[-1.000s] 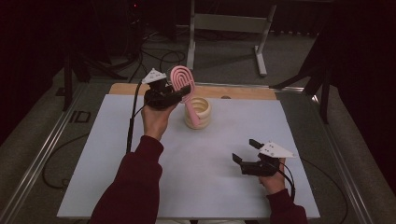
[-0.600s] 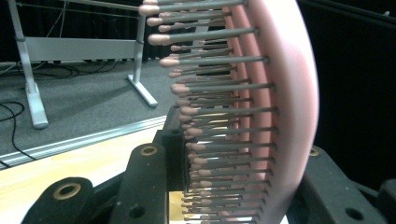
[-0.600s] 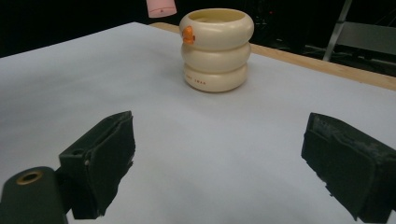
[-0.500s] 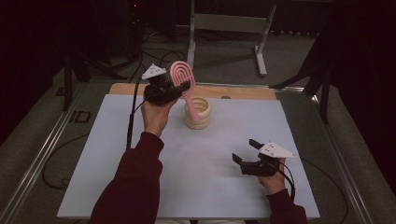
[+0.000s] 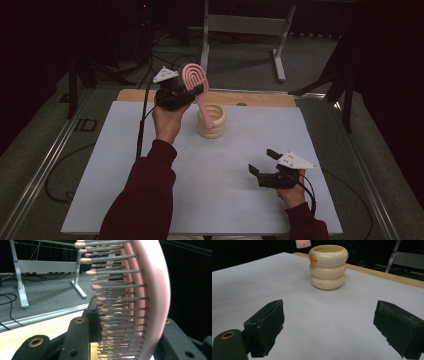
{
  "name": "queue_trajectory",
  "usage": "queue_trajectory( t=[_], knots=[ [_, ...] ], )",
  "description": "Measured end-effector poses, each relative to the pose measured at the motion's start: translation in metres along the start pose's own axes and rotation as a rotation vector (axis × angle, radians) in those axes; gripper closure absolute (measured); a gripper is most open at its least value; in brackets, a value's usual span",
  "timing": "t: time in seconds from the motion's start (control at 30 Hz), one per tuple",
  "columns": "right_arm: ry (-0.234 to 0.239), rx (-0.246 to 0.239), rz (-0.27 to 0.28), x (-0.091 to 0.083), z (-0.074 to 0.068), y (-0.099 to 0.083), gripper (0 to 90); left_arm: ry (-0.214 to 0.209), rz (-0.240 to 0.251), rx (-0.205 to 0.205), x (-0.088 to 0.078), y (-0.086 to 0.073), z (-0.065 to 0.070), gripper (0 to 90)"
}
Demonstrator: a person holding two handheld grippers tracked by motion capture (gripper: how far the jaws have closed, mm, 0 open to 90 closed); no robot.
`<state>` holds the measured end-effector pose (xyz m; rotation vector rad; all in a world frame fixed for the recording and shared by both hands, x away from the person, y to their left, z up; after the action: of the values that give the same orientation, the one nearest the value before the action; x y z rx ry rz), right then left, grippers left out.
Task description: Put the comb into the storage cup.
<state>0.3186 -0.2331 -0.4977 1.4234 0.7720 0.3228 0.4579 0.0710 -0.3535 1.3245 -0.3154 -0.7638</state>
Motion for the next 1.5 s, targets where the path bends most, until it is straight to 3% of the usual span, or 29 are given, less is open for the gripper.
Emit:
queue_trajectory(
  t=[1.5],
  knots=[
    [0.002,0.011,0.015,-0.001,0.001,0.001,9.6,0.074,0.009,-0.005,0.02,0.014,-0.014,64.3]
  ],
)
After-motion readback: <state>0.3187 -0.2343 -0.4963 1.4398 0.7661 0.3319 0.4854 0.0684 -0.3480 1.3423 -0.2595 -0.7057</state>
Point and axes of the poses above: each handheld gripper's, and its own axes: x roughly forward along the jaws, y roughly out of its top, z roughly to its right, the point moved 4 cm from there along x, roughly forward along the jaws, and after that the axes turned 4 degrees about z, right-handed, at the moved point
